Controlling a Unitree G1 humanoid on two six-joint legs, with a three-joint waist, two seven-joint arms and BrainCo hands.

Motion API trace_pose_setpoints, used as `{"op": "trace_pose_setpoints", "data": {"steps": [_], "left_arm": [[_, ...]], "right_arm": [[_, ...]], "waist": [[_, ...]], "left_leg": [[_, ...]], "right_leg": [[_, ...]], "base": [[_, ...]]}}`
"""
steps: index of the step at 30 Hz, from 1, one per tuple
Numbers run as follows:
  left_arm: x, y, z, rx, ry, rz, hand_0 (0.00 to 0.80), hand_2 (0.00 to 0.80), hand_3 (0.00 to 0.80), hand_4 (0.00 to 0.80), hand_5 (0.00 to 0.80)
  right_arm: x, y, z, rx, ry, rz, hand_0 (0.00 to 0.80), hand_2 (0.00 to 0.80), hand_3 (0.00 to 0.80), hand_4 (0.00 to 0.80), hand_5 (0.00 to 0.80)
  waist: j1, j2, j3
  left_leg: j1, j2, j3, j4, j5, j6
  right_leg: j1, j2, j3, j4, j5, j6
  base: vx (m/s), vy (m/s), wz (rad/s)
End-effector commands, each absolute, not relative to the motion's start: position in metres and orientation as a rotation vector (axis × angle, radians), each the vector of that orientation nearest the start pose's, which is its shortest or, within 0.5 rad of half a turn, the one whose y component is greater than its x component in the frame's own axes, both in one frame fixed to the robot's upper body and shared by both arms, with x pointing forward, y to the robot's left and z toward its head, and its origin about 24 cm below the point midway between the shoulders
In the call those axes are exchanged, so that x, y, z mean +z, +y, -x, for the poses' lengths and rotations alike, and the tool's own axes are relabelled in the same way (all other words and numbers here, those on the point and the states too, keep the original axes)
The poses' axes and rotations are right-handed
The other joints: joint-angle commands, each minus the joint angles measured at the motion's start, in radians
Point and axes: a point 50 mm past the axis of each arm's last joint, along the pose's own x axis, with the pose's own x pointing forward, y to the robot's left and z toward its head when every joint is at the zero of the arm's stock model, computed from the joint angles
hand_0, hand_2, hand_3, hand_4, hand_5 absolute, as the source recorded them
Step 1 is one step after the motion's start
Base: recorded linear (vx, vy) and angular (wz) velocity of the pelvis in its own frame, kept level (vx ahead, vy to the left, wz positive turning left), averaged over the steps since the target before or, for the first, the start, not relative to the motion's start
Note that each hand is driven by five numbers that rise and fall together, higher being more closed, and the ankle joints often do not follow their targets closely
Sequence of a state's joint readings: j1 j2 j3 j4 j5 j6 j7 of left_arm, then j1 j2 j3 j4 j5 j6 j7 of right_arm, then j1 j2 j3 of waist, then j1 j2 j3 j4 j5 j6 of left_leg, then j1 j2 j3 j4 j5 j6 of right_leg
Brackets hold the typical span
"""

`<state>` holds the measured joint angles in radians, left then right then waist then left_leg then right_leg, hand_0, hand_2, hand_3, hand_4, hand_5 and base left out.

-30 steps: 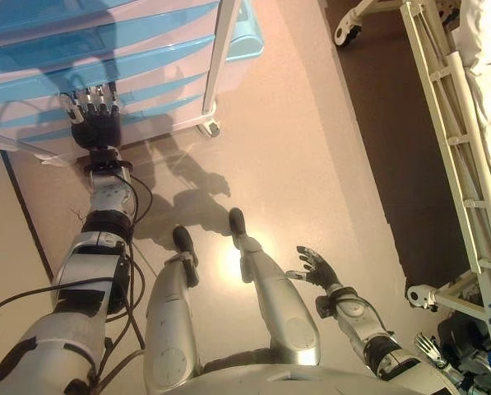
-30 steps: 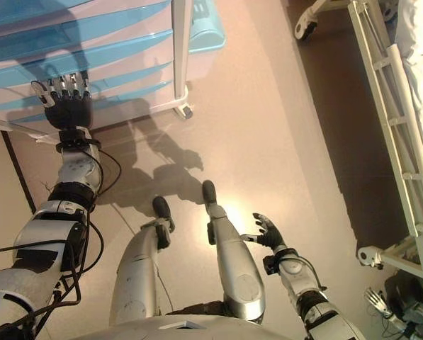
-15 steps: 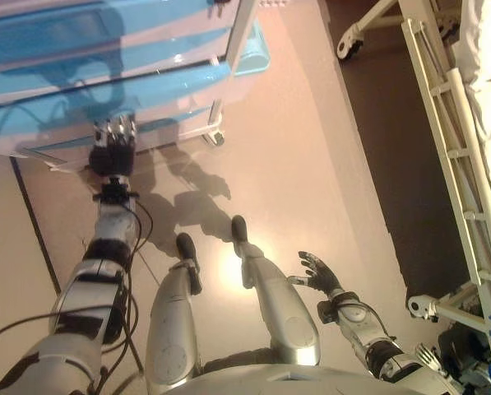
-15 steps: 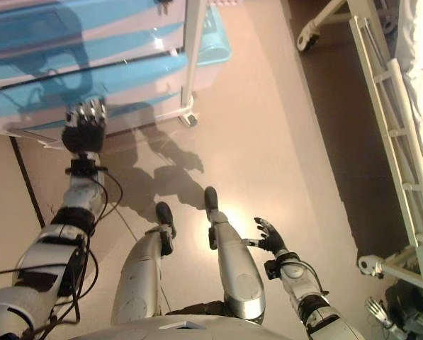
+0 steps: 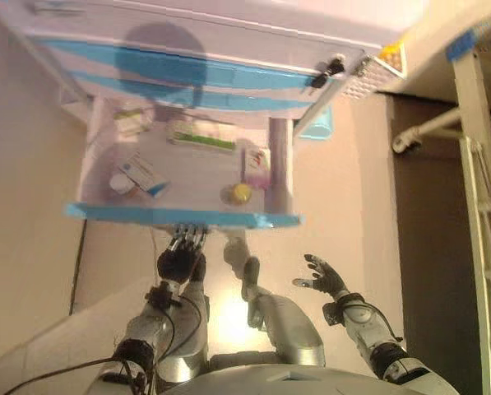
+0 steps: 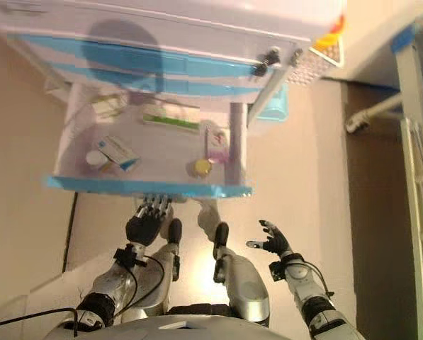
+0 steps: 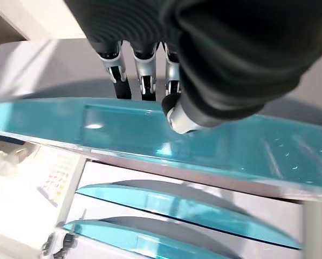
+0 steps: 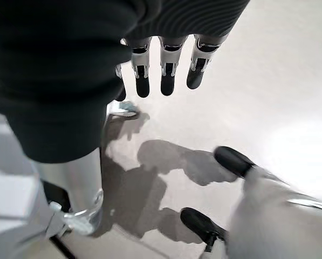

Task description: Open the drawer and pick up the medicine

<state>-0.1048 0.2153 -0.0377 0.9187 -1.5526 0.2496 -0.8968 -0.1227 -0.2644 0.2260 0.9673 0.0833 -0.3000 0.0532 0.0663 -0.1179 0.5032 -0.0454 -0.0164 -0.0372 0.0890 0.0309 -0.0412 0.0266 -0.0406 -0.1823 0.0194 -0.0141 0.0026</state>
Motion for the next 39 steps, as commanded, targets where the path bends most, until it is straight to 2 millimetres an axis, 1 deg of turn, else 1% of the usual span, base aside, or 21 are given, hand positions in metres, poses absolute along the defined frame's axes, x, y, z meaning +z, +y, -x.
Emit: {"op": "trace_pose_setpoints", "data": {"steps": [1,2,4,5,7,12,15,16,17,19,22,24,25,26,27,28,30,31,34,37,39], "left_arm": [[-0.104,0.2,-0.146,-0.098,0.194,1.595,0.8,0.8,0.8,0.8,0.8],[-0.12,0.204,-0.118,-0.013,0.315,1.564,0.8,0.8,0.8,0.8,0.8],[-0.128,0.209,-0.103,0.069,0.379,1.54,0.8,0.8,0.8,0.8,0.8],[-0.133,0.214,-0.087,0.115,0.408,1.52,0.8,0.8,0.8,0.8,0.8],[-0.134,0.219,-0.076,0.149,0.386,1.518,0.8,0.8,0.8,0.8,0.8],[-0.137,0.221,-0.07,0.174,0.402,1.443,0.8,0.8,0.8,0.8,0.8],[-0.14,0.232,-0.075,0.246,0.465,1.24,0.8,0.8,0.8,0.8,0.8],[-0.14,0.236,-0.08,0.262,0.475,1.173,0.461,0.461,0.461,0.461,0.461],[-0.139,0.239,-0.086,0.265,0.491,1.108,0.0,0.0,0.0,0.0,0.0],[-0.139,0.246,-0.093,0.299,0.544,0.948,0.0,0.0,0.0,0.0,0.0],[-0.137,0.248,-0.104,0.325,0.639,0.695,0.0,0.0,0.0,0.0,0.0],[-0.136,0.249,-0.105,0.307,0.698,0.464,0.0,0.0,0.0,0.0,0.0],[-0.135,0.248,-0.107,0.262,0.72,0.311,0.0,0.0,0.0,0.0,0.0],[-0.134,0.247,-0.108,0.245,0.735,0.242,0.0,0.0,0.0,0.0,0.0],[-0.134,0.246,-0.108,0.243,0.746,0.192,0.0,0.0,0.0,0.0,0.0],[-0.135,0.247,-0.106,0.213,0.769,0.054,0.0,0.0,0.0,0.0,0.0],[-0.136,0.246,-0.104,0.171,0.803,-0.074,0.0,0.0,0.0,0.0,0.0],[-0.138,0.246,-0.101,0.152,0.827,-0.116,0.0,0.0,0.0,0.0,0.0],[-0.145,0.245,-0.089,0.135,0.911,-0.139,0.0,0.0,0.0,0.0,0.0],[-0.15,0.246,-0.079,0.127,0.975,-0.135,0.0,0.0,0.0,0.0,0.0],[-0.151,0.247,-0.077,0.132,0.996,-0.133,0.0,0.0,0.0,0.0,0.0]], "right_arm": [[-0.105,-0.23,-0.183,0.105,0.617,0.312,0.0,0.0,0.0,0.0,0.0],[-0.107,-0.235,-0.179,0.085,0.632,0.314,0.0,0.0,0.0,0.0,0.0],[-0.108,-0.24,-0.176,0.07,0.645,0.318,0.0,0.0,0.0,0.0,0.0],[-0.11,-0.248,-0.171,0.042,0.667,0.324,0.0,0.0,0.0,0.0,0.0],[-0.112,-0.258,-0.165,0.004,0.699,0.332,0.0,0.0,0.0,0.0,0.0],[-0.121,-0.27,-0.15,-0.094,0.782,0.301,0.0,0.0,0.0,0.0,0.0],[-0.127,-0.277,-0.138,-0.184,0.871,0.229,0.0,0.0,0.0,0.0,0.0],[-0.128,-0.281,-0.135,-0.236,0.889,0.226,0.0,0.0,0.0,0.0,0.0],[-0.126,-0.286,-0.136,-0.29,0.877,0.219,0.0,0.0,0.0,0.0,0.0],[-0.118,-0.293,-0.144,-0.38,0.794,0.176,0.0,0.0,0.0,0.0,0.0],[-0.091,-0.297,-0.175,-0.478,0.576,0.135,0.0,0.0,0.0,0.0,0.0],[-0.058,-0.292,-0.204,-0.447,0.375,0.176,0.0,0.0,0.0,0.0,0.0],[-0.035,-0.285,-0.22,-0.4,0.245,0.219,0.0,0.0,0.0,0.0,0.0],[-0.018,-0.281,-0.229,-0.371,0.17,0.263,0.0,0.0,0.0,0.0,0.0],[-0.01,-0.279,-0.232,-0.347,0.114,0.309,0.0,0.0,0.0,0.0,0.0],[0.018,-0.269,-0.243,-0.254,-0.028,0.417,0.0,0.0,0.0,0.0,0.0],[0.045,-0.254,-0.251,-0.144,-0.192,0.534,0.0,0.0,0.0,0.0,0.0],[0.061,-0.242,-0.255,-0.071,-0.271,0.614,0.0,0.0,0.0,0.0,0.0],[0.087,-0.217,-0.261,0.124,-0.433,0.857,0.0,0.0,0.0,0.0,0.0],[0.103,-0.197,-0.263,0.296,-0.555,1.039,0.0,0.0,0.0,0.0,0.0],[0.108,-0.182,-0.265,0.393,-0.606,1.125,0.0,0.0,0.0,0.0,0.0]], "waist": [[0.053,0.018,-0.146],[0.061,0.026,-0.157],[0.065,0.031,-0.165],[0.072,0.042,-0.176],[0.078,0.055,-0.187],[0.093,0.073,-0.209],[0.096,0.076,-0.226],[0.095,0.075,-0.232],[0.095,0.075,-0.238],[0.092,0.073,-0.247],[0.075,0.071,-0.264],[0.059,0.071,-0.276],[0.047,0.071,-0.283],[0.038,0.072,-0.29],[0.034,0.074,-0.294],[0.025,0.079,-0.298],[0.013,0.082,-0.308],[0.01,0.085,-0.314],[0.011,0.089,-0.331],[0.027,0.086,-0.341],[0.039,0.085,-0.346]], "left_leg": [[-0.072,-0.044,0.036,0.12,-0.074,0.034],[-0.067,-0.04,0.035,0.111,-0.065,0.026],[-0.064,-0.04,0.032,0.109,-0.063,0.021],[-0.06,-0.042,0.027,0.108,-0.062,0.016],[-0.055,-0.048,0.019,0.109,-0.064,0.012],[-0.04,-0.062,-0.003,0.103,-0.062,0.009],[-0.022,-0.069,-0.017,0.101,-0.064,0.008],[-0.014,-0.07,-0.021,0.099,-0.066,0.009],[-0.007,-0.071,-0.026,0.097,-0.068,0.011],[0.007,-0.074,-0.033,0.092,-0.072,0.015],[0.033,-0.074,-0.036,0.071,-0.078,0.024],[0.048,-0.073,-0.032,0.049,-0.078,0.031],[0.057,-0.073,-0.028,0.035,-0.078,0.035],[0.061,-0.074,-0.025,0.024,-0.077,0.036],[0.065,-0.073,-0.023,0.018,-0.076,0.037],[0.075,-0.074,-0.016,0.005,-0.077,0.041],[0.076,-0.074,-0.01,-0.009,-0.072,0.043],[0.079,-0.074,-0.006,-0.018,-0.07,0.045],[0.084,-0.072,0.004,-0.044,-0.063,0.046],[0.089,-0.071,0.003,-0.071,-0.053,0.045],[0.091,-0.069,0.001,-0.086,-0.046,0.042]], "right_leg": [[-0.014,0.001,-0.045,0.067,-0.012,0.018],[-0.004,0.0,-0.062,0.062,-0.016,0.017],[0.004,-0.003,-0.077,0.056,-0.018,0.018],[0.013,-0.007,-0.092,0.05,-0.022,0.018],[0.021,-0.014,-0.11,0.05,-0.029,0.016],[0.037,-0.019,-0.134,0.058,-0.038,0.01],[0.05,-0.021,-0.139,0.064,-0.044,0.006],[0.056,-0.02,-0.139,0.065,-0.045,0.005],[0.062,-0.018,-0.137,0.063,-0.046,0.003],[0.071,-0.015,-0.131,0.061,-0.046,0.003],[0.076,-0.004,-0.108,0.056,-0.044,0.002],[0.073,0.003,-0.091,0.052,-0.042,0.002],[0.071,0.006,-0.08,0.048,-0.04,0.004],[0.068,0.008,-0.073,0.044,-0.039,0.005],[0.067,0.009,-0.069,0.042,-0.038,0.006],[0.067,0.01,-0.057,0.039,-0.039,0.01],[0.059,0.011,-0.049,0.035,-0.037,0.013],[0.057,0.01,-0.044,0.034,-0.037,0.015],[0.052,0.007,-0.04,0.03,-0.038,0.021],[0.054,0.005,-0.049,0.023,-0.038,0.024],[0.056,0.002,-0.059,0.02,-0.037,0.027]], "base": [[-0.037,-0.09,0.28],[-0.025,-0.058,0.36],[-0.007,-0.03,0.51],[0.007,-0.006,0.47],[0.011,0.014,0.44],[0.027,-0.001,0.29],[0.077,-0.01,0.24],[0.116,-0.008,0.19],[0.102,-0.001,0.19],[0.087,0.0,0.19],[0.072,0.009,0.04],[0.04,0.041,-0.04],[0.026,0.059,-0.16],[0.025,0.062,-0.21],[0.023,0.085,-0.18],[0.016,0.089,-0.07],[0.013,0.096,-0.09],[0.017,0.088,-0.23],[0.018,0.07,-0.23],[0.017,0.037,0.03],[0.008,0.012,0.03]]}}
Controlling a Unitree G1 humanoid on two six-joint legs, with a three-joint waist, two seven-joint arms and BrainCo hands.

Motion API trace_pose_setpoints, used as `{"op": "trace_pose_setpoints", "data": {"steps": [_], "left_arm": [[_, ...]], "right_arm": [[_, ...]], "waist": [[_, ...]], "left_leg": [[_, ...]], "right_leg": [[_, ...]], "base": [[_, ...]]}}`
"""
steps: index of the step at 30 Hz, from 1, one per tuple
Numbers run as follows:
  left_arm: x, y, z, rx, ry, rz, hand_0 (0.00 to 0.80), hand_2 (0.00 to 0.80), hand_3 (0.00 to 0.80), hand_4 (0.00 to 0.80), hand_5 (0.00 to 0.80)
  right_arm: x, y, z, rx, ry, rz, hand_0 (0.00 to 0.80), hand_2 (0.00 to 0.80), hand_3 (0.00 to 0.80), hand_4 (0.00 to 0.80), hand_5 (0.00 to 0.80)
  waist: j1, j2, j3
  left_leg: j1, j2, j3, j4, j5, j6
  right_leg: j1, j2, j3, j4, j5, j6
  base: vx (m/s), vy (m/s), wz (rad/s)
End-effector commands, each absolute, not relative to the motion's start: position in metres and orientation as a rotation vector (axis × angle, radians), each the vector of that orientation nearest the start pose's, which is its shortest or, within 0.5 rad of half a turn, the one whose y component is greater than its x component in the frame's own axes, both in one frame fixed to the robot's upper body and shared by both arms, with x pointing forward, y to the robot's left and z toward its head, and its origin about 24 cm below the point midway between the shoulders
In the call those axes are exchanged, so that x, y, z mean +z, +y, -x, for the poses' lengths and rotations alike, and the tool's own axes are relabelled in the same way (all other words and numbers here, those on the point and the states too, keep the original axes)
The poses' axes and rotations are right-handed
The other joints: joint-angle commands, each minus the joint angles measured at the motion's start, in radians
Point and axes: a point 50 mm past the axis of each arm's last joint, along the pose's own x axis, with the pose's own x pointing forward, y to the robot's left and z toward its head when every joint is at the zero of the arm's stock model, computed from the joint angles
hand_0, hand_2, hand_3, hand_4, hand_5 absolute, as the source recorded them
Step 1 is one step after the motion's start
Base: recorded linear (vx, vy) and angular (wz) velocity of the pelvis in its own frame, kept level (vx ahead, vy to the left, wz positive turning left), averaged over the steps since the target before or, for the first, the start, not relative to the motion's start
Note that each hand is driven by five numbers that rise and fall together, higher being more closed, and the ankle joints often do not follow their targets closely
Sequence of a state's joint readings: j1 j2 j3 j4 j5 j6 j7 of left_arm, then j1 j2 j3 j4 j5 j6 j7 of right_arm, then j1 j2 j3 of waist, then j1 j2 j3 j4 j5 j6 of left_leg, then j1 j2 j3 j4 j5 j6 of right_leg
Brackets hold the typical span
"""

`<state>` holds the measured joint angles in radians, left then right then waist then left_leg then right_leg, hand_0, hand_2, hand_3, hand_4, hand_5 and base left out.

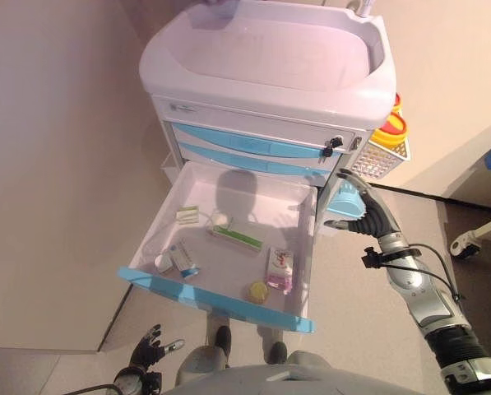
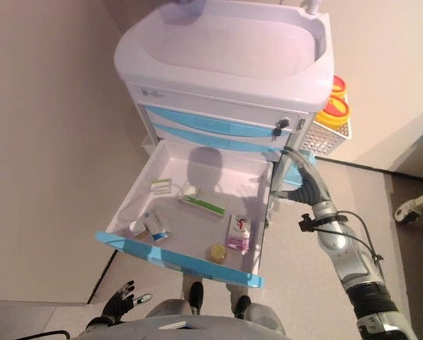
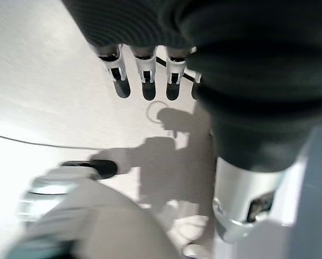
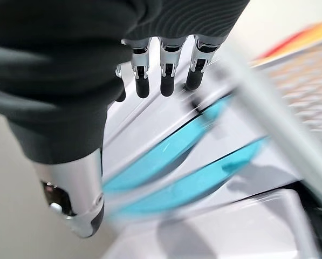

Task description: Open the drawer and pick up the medicine

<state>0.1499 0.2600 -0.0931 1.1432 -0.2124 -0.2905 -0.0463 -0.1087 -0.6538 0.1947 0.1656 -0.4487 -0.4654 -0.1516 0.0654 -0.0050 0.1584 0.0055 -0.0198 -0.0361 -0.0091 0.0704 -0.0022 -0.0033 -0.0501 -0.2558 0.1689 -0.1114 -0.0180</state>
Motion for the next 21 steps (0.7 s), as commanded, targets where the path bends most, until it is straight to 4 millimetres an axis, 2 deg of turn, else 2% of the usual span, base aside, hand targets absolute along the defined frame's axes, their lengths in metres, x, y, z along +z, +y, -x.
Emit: {"op": "trace_pose_setpoints", "data": {"steps": [1,5,7,9,12,17,21], "left_arm": [[-0.152,0.249,-0.077,0.141,1.007,-0.134,0.0,0.0,0.0,0.0,0.0],[-0.152,0.25,-0.08,0.108,1.033,-0.158,0.0,0.0,0.0,0.0,0.0],[-0.152,0.247,-0.083,0.073,1.03,-0.179,0.0,0.0,0.0,0.0,0.0],[-0.151,0.244,-0.089,0.034,1.019,-0.193,0.0,0.0,0.0,0.0,0.0],[-0.149,0.244,-0.098,0.013,1.007,-0.199,0.0,0.0,0.0,0.0,0.0],[-0.147,0.245,-0.106,-0.015,1.006,-0.23,0.0,0.0,0.0,0.0,0.0],[-0.147,0.248,-0.107,-0.024,1.021,-0.251,0.0,0.0,0.0,0.0,0.0]], "right_arm": [[0.106,-0.173,-0.267,0.452,-0.633,1.188,0.0,0.0,0.0,0.0,0.0],[0.097,-0.148,-0.274,0.612,-0.699,1.355,0.0,0.0,0.0,0.0,0.0],[0.09,-0.14,-0.278,0.685,-0.681,1.4,0.0,0.0,0.0,0.0,0.0],[0.074,-0.135,-0.279,0.773,-0.625,1.457,0.0,0.0,0.0,0.0,0.0],[0.05,-0.134,-0.278,0.879,-0.547,1.551,0.0,0.0,0.0,0.0,0.0],[0.008,-0.14,-0.273,0.99,-0.368,1.613,0.0,0.0,0.0,0.0,0.0],[-0.014,-0.146,-0.268,1.014,-0.328,1.681,0.0,0.0,0.0,0.0,0.0]], "waist": [[0.047,-0.029,-0.005],[0.082,-0.035,-0.014],[0.097,-0.037,-0.016],[0.118,-0.038,-0.02],[0.143,-0.04,-0.025],[0.178,-0.046,-0.034],[0.201,-0.05,-0.034]], "left_leg": [[0.04,-0.065,-0.002,0.005,-0.081,0.001],[0.039,-0.065,-0.021,-0.014,-0.07,-0.001],[0.039,-0.066,-0.034,-0.02,-0.067,0.0],[0.036,-0.069,-0.05,-0.028,-0.061,-0.001],[0.034,-0.072,-0.073,-0.034,-0.057,0.0],[0.027,-0.074,-0.102,-0.039,-0.049,0.001],[0.026,-0.075,-0.122,-0.041,-0.045,0.002]], "right_leg": [[0.086,0.01,0.008,-0.132,0.06,0.048],[0.09,0.005,-0.017,-0.134,0.058,0.049],[0.091,0.002,-0.029,-0.132,0.056,0.048],[0.093,-0.001,-0.047,-0.133,0.056,0.05],[0.097,-0.005,-0.072,-0.134,0.055,0.052],[0.103,-0.01,-0.111,-0.131,0.053,0.055],[0.107,-0.01,-0.128,-0.126,0.051,0.056]], "base": [[0.0,0.0,0.0],[0.009,0.01,0.13],[0.003,0.001,0.3],[-0.008,0.002,0.29],[-0.004,-0.012,0.27],[0.005,-0.029,0.21],[0.025,-0.047,0.19]]}}
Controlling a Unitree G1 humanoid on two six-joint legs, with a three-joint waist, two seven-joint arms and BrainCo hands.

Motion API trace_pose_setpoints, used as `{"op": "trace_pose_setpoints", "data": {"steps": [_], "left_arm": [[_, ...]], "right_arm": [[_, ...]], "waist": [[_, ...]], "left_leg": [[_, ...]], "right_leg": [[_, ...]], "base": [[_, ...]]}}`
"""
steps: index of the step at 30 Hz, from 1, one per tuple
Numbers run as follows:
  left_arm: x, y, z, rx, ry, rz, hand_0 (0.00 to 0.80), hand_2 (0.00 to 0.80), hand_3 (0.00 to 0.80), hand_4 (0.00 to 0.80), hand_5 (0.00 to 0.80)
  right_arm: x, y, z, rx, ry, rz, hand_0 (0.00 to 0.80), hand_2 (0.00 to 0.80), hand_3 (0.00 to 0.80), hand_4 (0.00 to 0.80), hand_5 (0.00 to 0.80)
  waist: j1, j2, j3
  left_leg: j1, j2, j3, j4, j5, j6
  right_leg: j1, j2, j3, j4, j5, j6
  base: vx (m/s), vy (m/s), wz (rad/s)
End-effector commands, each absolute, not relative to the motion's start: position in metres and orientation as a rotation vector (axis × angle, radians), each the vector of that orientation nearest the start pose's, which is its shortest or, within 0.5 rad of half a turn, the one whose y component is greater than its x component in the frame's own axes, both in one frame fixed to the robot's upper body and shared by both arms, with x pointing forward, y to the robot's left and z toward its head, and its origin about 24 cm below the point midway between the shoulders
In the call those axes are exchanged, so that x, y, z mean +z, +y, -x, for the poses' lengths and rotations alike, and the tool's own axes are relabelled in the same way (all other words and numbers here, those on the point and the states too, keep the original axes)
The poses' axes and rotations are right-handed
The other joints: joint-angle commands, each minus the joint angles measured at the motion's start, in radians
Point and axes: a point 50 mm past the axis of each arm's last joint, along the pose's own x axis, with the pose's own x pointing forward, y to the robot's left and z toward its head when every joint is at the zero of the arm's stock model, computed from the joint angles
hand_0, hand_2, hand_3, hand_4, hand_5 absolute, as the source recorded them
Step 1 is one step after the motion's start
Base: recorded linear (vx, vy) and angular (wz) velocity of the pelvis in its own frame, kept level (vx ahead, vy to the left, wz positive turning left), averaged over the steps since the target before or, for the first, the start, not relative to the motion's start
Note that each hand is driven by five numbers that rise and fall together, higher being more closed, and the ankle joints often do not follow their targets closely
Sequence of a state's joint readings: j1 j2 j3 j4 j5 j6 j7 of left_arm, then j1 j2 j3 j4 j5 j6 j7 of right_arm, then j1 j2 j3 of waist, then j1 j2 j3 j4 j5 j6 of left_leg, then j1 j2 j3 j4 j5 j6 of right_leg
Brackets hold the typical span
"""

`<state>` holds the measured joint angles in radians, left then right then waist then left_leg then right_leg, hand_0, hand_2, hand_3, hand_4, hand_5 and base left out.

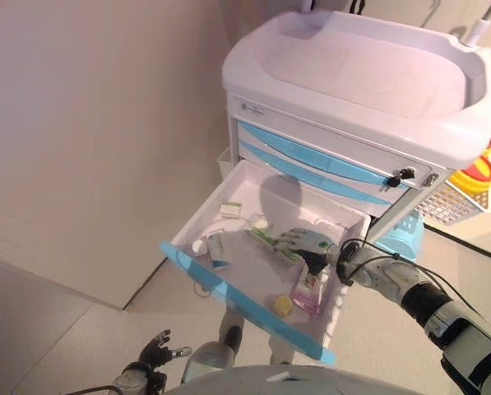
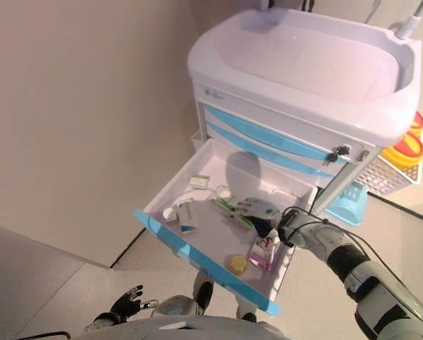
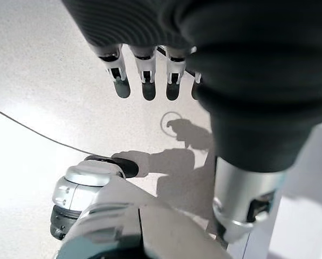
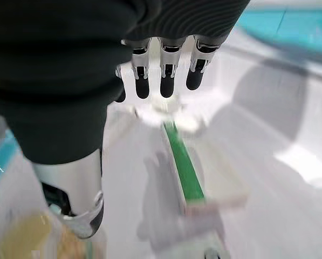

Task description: Open the drawer and pick up the medicine

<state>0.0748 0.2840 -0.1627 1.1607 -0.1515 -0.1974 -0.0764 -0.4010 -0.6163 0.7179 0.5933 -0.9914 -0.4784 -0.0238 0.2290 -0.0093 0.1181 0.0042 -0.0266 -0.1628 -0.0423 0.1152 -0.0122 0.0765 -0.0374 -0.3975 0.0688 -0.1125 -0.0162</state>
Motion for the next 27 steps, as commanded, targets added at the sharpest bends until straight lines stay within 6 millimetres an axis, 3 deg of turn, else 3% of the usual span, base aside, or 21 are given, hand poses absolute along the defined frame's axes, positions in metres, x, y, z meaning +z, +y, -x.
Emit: {"op": "trace_pose_setpoints", "data": {"steps": [1,4,8,15,27], "left_arm": [[-0.147,0.249,-0.106,-0.028,1.03,-0.259,0.0,0.0,0.0,0.0,0.0],[-0.148,0.253,-0.101,-0.037,1.052,-0.276,0.0,0.0,0.0,0.0,0.0],[-0.148,0.254,-0.097,-0.045,1.058,-0.289,0.0,0.0,0.0,0.0,0.0],[-0.146,0.254,-0.101,-0.067,1.03,-0.308,0.0,0.0,0.0,0.0,0.0],[-0.147,0.244,-0.108,-0.103,0.994,-0.315,0.0,0.0,0.0,0.0,0.0]], "right_arm": [[-0.019,-0.147,-0.265,1.031,-0.339,1.711,0.0,0.0,0.0,0.0,0.0],[-0.031,-0.151,-0.259,1.098,-0.417,1.826,0.0,0.0,0.0,0.0,0.0],[-0.04,-0.155,-0.252,1.127,-0.431,1.84,0.0,0.0,0.0,0.0,0.0],[-0.052,-0.158,-0.233,1.159,-0.457,1.756,0.0,0.0,0.0,0.0,0.0],[-0.069,-0.147,-0.211,1.191,-0.404,1.658,0.0,0.0,0.0,0.0,0.0]], "waist": [[0.042,-0.047,0.007],[0.058,-0.051,0.007],[0.071,-0.053,0.007],[0.078,-0.06,0.01],[0.068,-0.052,0.012]], "left_leg": [[0.026,-0.069,0.0,-0.008,-0.088,0.012],[0.03,-0.07,-0.008,-0.014,-0.089,0.012],[0.028,-0.07,-0.016,-0.019,-0.085,0.011],[0.023,-0.074,-0.032,-0.023,-0.084,0.014],[0.02,-0.077,-0.035,-0.024,-0.086,0.017]], "right_leg": [[0.029,-0.022,0.01,-0.025,0.052,0.055],[0.033,-0.02,0.006,-0.026,0.048,0.056],[0.034,-0.019,0.0,-0.027,0.047,0.058],[0.029,-0.017,-0.005,-0.026,0.046,0.06],[0.024,-0.019,0.0,-0.032,0.051,0.065]], "base": [[0.029,-0.064,0.1],[0.022,-0.054,0.05],[0.011,-0.031,0.13],[-0.002,-0.034,0.01],[0.0,0.0,0.0]]}}
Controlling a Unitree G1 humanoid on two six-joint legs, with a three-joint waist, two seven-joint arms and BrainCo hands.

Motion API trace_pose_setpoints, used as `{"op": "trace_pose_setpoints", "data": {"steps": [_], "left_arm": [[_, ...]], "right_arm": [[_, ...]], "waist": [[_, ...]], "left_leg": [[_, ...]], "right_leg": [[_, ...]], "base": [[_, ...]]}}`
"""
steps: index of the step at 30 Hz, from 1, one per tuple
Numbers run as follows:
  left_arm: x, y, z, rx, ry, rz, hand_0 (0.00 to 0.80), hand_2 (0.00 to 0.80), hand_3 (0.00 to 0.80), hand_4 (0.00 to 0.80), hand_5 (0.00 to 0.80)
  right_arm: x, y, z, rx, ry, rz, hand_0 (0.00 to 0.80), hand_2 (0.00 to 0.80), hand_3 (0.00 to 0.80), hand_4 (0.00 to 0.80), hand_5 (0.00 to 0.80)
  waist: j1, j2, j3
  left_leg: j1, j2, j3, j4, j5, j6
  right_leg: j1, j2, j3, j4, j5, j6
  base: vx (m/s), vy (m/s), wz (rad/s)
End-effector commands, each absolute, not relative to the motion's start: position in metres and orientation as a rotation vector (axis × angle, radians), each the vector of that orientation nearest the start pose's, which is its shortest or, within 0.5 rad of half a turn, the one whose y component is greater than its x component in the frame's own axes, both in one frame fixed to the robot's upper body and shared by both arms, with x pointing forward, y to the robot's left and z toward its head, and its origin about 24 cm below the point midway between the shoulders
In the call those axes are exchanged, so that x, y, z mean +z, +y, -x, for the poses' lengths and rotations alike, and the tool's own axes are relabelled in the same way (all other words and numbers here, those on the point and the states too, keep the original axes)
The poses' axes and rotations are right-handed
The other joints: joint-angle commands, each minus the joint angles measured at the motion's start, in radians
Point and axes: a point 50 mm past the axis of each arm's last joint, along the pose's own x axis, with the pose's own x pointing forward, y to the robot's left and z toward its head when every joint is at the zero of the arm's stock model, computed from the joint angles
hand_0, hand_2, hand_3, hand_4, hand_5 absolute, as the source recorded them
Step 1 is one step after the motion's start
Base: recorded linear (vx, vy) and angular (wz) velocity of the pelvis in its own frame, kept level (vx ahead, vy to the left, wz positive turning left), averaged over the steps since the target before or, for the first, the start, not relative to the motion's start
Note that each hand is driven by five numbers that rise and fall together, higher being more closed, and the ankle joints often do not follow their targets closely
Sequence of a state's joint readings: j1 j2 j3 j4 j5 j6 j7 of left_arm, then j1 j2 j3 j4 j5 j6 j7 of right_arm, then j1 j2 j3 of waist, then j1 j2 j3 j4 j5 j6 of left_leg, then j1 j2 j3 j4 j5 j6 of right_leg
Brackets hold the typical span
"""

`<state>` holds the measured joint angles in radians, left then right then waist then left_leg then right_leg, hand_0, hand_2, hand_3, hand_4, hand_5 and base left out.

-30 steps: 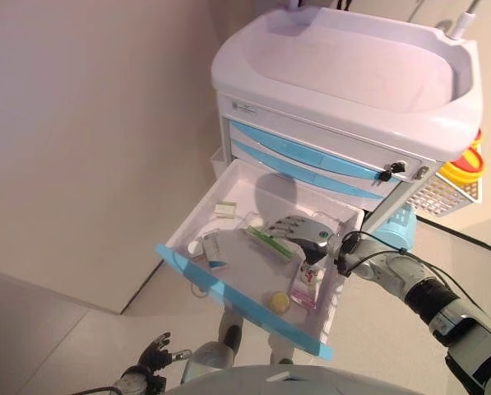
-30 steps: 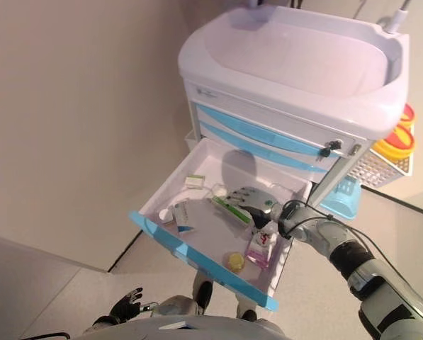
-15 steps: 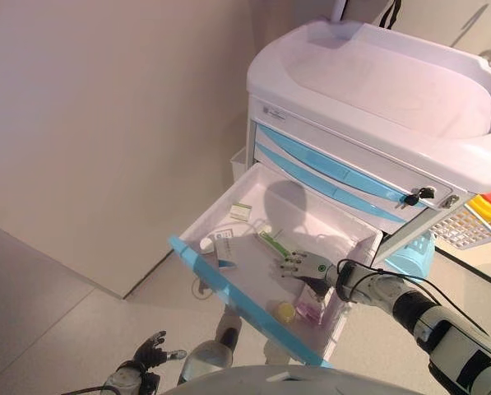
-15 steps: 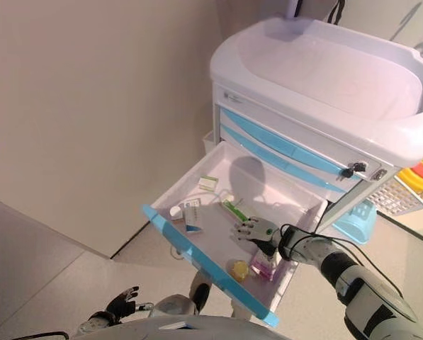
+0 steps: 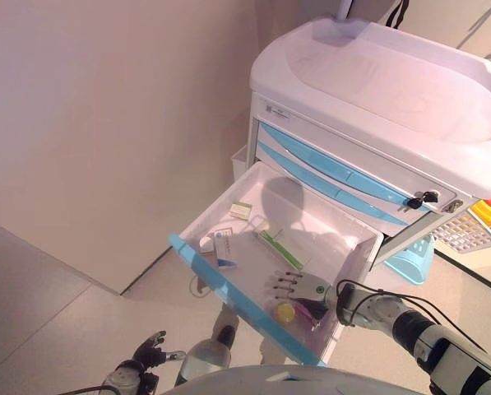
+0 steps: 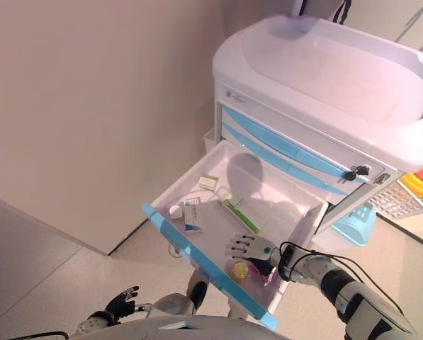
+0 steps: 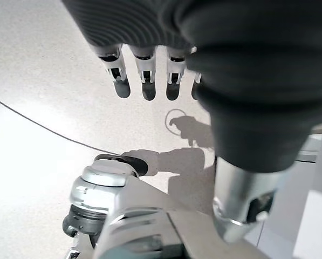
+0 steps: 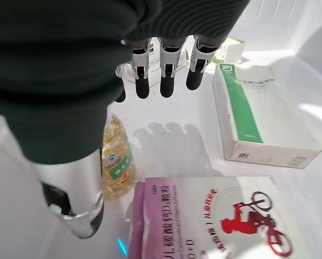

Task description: Open the drawer and pick up the medicine

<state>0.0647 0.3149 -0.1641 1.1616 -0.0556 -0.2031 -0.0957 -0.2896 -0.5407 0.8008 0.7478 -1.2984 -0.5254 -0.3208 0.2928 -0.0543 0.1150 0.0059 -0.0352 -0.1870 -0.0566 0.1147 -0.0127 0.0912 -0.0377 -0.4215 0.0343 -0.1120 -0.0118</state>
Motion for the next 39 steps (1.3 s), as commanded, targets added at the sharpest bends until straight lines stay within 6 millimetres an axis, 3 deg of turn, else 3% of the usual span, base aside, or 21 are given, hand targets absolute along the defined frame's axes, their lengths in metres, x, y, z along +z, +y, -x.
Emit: {"op": "trace_pose_setpoints", "data": {"steps": [1,18,39], "left_arm": [[-0.146,0.243,-0.109,-0.104,0.991,-0.314,0.0,0.0,0.0,0.0,0.0],[-0.148,0.239,-0.106,-0.121,1.008,-0.307,0.0,0.0,0.0,0.0,0.0],[-0.147,0.241,-0.106,-0.135,1.008,-0.319,0.0,0.0,0.0,0.0,0.0]], "right_arm": [[-0.069,-0.146,-0.211,1.19,-0.402,1.655,0.0,0.0,0.0,0.0,0.0],[-0.074,-0.141,-0.213,1.153,-0.341,1.673,0.0,0.0,0.0,0.0,0.0],[-0.076,-0.134,-0.205,1.238,-0.338,1.608,0.0,0.0,0.0,0.0,0.0]], "waist": [[0.004,-0.006,0.015],[0.014,0.008,0.02],[0.03,0.004,0.017]], "left_leg": [[0.017,-0.07,-0.013,-0.01,-0.085,0.018],[0.015,-0.078,-0.041,-0.01,-0.078,0.017],[0.016,-0.077,-0.06,-0.012,-0.073,0.014]], "right_leg": [[0.009,-0.018,0.024,0.001,0.05,0.061],[0.011,-0.023,0.007,0.001,0.051,0.059],[0.018,-0.021,-0.004,-0.002,0.051,0.059]], "base": [[0.0,0.0,0.0],[0.0,0.0,0.0],[0.002,-0.001,0.02]]}}
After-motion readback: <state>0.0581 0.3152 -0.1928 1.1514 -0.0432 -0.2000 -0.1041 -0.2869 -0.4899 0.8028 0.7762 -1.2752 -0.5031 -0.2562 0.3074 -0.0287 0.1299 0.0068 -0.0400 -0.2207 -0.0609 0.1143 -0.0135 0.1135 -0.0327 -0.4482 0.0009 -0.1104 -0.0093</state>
